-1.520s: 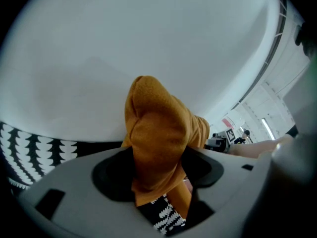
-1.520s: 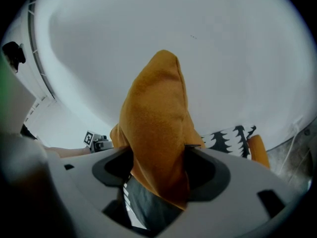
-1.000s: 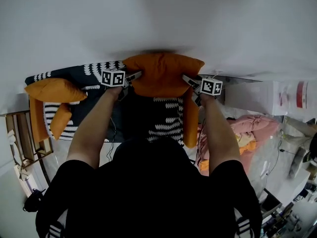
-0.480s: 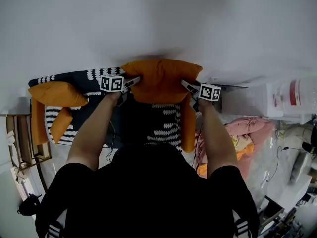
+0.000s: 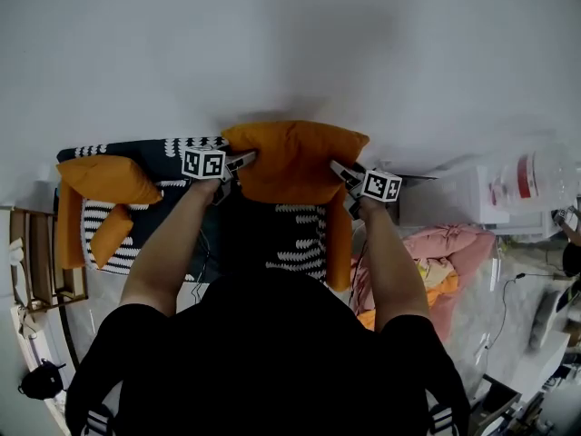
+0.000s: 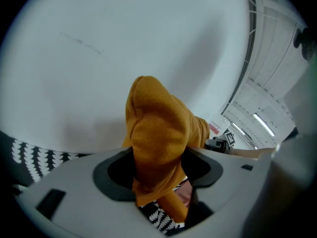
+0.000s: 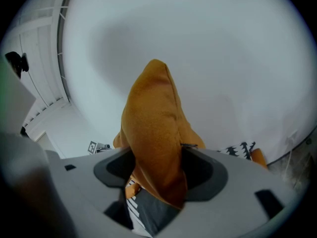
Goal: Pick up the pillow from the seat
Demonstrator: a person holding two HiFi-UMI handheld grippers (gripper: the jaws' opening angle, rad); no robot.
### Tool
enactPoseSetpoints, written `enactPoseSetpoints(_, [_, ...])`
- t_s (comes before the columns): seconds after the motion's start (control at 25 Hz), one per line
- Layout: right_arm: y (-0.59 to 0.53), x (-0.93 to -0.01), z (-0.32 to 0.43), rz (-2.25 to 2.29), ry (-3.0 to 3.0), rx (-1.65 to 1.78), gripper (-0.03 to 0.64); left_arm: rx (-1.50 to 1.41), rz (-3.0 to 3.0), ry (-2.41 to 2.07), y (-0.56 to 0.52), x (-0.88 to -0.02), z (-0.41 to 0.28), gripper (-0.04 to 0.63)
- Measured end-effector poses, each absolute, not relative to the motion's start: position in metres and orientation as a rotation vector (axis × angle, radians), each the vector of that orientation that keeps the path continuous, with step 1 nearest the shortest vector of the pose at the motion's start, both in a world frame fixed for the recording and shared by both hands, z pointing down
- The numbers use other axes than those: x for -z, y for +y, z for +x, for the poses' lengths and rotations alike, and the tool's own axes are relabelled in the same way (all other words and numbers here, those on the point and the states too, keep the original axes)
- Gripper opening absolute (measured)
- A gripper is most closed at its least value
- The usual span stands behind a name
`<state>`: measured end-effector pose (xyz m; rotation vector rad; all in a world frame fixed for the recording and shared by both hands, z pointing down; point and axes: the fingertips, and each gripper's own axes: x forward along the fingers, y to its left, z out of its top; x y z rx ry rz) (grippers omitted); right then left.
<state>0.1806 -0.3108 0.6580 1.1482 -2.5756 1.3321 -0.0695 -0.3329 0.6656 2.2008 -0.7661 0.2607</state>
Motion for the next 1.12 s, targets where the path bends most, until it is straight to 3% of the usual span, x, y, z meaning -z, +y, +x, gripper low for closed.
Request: enactPoseSetpoints(1.12, [-0.239, -0.558, 0.187, 1.195, -2.721, -1.175, 0.288, -0.160, 2.336, -0.759, -0.262, -0.557, -0.066, 0.278])
